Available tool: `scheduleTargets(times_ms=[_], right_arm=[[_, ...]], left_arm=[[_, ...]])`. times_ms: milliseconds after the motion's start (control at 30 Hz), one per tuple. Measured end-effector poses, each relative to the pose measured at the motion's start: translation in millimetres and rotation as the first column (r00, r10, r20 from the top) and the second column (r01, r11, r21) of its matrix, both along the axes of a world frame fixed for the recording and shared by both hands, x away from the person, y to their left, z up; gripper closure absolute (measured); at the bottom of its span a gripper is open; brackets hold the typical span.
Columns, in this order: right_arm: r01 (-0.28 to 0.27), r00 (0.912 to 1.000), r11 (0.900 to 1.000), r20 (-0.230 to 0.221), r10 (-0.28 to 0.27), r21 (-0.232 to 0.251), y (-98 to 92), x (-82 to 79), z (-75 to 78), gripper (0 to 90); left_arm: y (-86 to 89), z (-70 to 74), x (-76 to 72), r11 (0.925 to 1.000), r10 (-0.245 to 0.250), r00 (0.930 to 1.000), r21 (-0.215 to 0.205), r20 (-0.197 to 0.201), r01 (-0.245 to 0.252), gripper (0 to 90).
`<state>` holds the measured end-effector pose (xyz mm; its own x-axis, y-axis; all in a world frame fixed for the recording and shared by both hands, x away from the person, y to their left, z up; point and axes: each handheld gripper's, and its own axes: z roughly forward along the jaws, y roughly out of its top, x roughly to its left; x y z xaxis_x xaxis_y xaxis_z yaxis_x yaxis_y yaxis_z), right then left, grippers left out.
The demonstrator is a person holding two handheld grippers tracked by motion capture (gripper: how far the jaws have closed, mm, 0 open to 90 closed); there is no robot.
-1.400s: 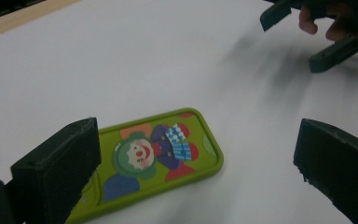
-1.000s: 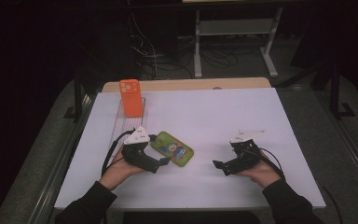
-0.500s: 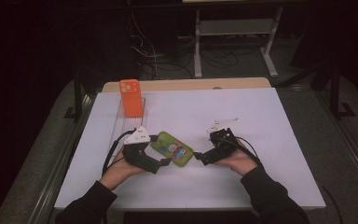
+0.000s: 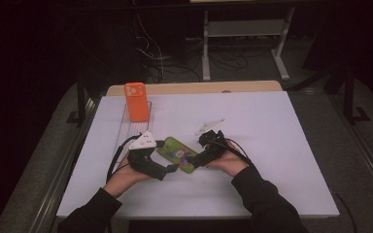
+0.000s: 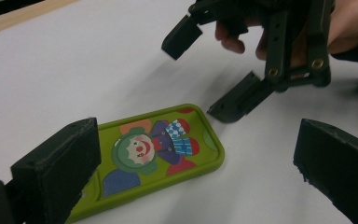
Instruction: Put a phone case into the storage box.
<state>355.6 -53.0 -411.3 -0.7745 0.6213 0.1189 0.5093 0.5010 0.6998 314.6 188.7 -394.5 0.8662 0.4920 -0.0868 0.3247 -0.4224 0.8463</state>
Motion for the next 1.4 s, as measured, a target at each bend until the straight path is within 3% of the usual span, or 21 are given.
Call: scheduleTargets(times_ms=[133, 533, 833, 1267, 1400], right_arm=[[-0.017, 0.9998, 1.000, 0.006, 0.017, -0.012, 11.3, 3.4, -3.6, 0.0], [-0.040, 0.9988, 0.997, -0.030, 0.038, -0.061, 38.2, 7.4, -24.7, 1.7], [-0.049, 0.9980, 0.995, -0.044, 0.045, -0.089, 43.4, 5.2, -33.7, 5.2], [-0.044, 0.9990, 0.989, 0.000, 0.045, -0.139, 47.5, 0.2, -36.8, 14.0], [-0.028, 0.9996, 0.991, -0.005, 0.027, -0.131, 47.9, -0.8, -36.7, 15.1]], left_arm=[[-0.2, 0.0, 0.0, 1.0000, 0.000, 1.0000, -0.004, 0.000, 0.000, 0.2], [0.6, 0.6, 0.1, 0.9999, 0.004, 1.0000, -0.013, -0.004, -0.004, 0.2], [0.7, 0.8, 0.3, 0.9999, 0.004, 1.0000, -0.015, -0.006, -0.004, 0.2], [0.5, 1.0, 0.0, 0.9999, 0.005, 1.0000, -0.013, -0.005, -0.005, 0.2], [0.3, 1.1, -0.1, 0.9999, 0.003, 1.0000, -0.013, -0.004, -0.003, 0.2]])
